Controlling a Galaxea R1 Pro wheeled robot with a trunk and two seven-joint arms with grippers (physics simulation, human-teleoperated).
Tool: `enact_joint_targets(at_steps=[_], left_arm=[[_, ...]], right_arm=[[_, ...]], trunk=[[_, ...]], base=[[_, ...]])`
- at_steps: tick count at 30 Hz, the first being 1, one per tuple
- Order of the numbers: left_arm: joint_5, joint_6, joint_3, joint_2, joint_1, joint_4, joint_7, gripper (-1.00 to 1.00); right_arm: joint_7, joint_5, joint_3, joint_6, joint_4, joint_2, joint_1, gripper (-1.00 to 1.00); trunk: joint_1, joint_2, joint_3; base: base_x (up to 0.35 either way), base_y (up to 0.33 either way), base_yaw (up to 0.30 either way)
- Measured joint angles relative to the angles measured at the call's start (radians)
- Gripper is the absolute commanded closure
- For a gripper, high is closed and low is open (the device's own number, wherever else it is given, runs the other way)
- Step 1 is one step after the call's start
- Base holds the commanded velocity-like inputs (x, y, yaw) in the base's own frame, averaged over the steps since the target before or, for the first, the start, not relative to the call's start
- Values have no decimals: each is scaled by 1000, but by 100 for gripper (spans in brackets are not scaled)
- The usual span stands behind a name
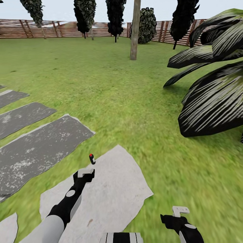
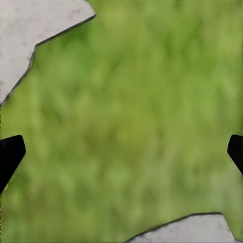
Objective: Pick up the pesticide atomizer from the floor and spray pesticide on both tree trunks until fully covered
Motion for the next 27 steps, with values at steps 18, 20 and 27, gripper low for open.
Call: enact_joint_targets(at_steps=[18, 20, 27], left_arm=[[0, -1, 0, 0, 0, 0, 0, -100], [0, -1, 0, 0, 0, 0, 0, -100], [0, -1, 0, 0, 0, 0, 0, -100]], right_arm=[[0, 0, 0, 0, 0, 0, 0, -100], [0, 0, 0, 0, 0, 0, 0, -100], [0, 0, 0, 0, 0, 0, 0, -100]], trunk=[[0, 0, -10], [0, 0, -10], [0, 0, -10]], base=[[215, 0, -25], [79, 0, -1], [60, 0, 0]])
